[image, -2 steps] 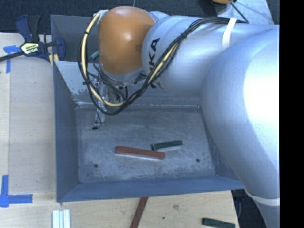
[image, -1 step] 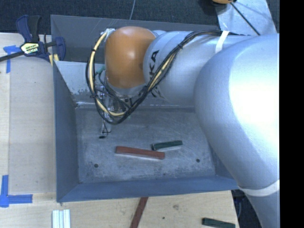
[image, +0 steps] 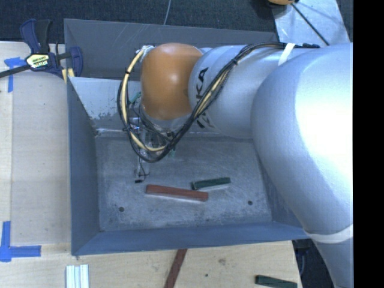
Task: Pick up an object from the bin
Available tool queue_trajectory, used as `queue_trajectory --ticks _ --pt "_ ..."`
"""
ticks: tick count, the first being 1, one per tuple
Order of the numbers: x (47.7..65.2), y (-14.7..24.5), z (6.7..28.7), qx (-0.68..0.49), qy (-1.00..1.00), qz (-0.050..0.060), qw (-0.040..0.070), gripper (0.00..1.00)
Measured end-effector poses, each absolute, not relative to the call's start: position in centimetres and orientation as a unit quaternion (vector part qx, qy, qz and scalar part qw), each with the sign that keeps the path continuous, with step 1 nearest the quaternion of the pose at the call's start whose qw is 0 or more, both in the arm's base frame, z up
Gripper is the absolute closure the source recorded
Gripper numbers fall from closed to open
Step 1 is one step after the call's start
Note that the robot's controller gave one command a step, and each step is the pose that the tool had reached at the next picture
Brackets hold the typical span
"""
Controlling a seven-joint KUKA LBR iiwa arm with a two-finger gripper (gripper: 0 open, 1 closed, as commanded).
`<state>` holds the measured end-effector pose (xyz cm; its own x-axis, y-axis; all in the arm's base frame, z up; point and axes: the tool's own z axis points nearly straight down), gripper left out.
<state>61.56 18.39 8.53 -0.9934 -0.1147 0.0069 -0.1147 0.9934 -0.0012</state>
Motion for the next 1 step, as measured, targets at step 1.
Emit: queue_trajectory --ticks 1 --pt "56.08 12.86 10.8 0.077 -0.997 0.0 0.001 0.0"
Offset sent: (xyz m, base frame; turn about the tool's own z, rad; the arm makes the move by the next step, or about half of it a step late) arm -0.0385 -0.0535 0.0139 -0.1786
